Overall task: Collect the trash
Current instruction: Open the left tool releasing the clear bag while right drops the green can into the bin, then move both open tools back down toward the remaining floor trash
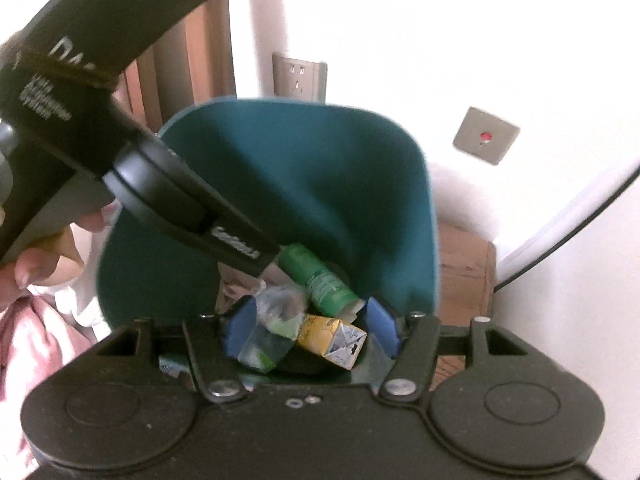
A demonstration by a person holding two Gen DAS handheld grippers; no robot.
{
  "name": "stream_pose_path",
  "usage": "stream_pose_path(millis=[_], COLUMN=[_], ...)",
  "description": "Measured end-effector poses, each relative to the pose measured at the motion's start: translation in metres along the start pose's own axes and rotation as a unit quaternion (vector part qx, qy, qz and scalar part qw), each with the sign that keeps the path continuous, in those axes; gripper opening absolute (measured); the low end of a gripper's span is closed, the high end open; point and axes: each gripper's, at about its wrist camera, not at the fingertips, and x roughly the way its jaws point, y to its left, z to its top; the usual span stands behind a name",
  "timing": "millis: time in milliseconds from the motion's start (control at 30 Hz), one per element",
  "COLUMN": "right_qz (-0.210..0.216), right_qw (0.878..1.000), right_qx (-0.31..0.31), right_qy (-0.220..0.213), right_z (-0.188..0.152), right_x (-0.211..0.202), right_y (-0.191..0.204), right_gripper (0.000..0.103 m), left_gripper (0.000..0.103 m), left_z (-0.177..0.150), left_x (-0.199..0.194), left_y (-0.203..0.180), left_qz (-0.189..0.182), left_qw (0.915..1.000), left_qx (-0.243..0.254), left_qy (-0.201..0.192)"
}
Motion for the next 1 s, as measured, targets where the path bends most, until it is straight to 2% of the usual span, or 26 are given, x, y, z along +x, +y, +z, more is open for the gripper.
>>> stream_pose_path(millis=[167, 400, 567, 633, 733, 900, 1000], right_qz=[0.005, 0.023, 0.042, 0.050, 0.068, 0.088, 0.095], right_qw=[0.999, 0.995, 0.991, 0.988, 0.984, 0.976, 0.971], right_qx=[0.018, 0.032, 0.043, 0.048, 0.057, 0.083, 0.097], right_qy=[-0.037, -0.087, -0.122, -0.135, -0.155, -0.181, -0.198], right_z=[-0.014, -0.035, -0.067, -0.081, -0.107, -0.146, -0.163], right_x=[-0.041, -0.092, -0.127, -0.139, -0.154, -0.170, -0.173], right_y=[-0.007, -0.022, -0.039, -0.046, -0.058, -0.080, -0.092], right_gripper=[0.062, 0.062, 0.063, 0.066, 0.069, 0.076, 0.081], left_gripper=[0.054, 0.054, 0.054, 0.055, 0.067, 0.070, 0.077], left_z=[-0.011, -0.037, -0.063, -0.078, -0.102, -0.147, -0.172], left_x=[-0.040, -0.097, -0.132, -0.145, -0.160, -0.177, -0.181], left_y=[-0.011, -0.039, -0.066, -0.081, -0.104, -0.143, -0.161], left_qz=[0.000, 0.018, 0.026, 0.042, 0.061, 0.082, 0.087], left_qw=[0.9994, 0.9962, 0.9925, 0.9892, 0.9838, 0.9767, 0.9733], left_qx=[0.003, -0.001, -0.025, -0.030, -0.038, -0.059, -0.070], left_qy=[-0.034, -0.086, -0.117, -0.137, -0.164, -0.190, -0.201])
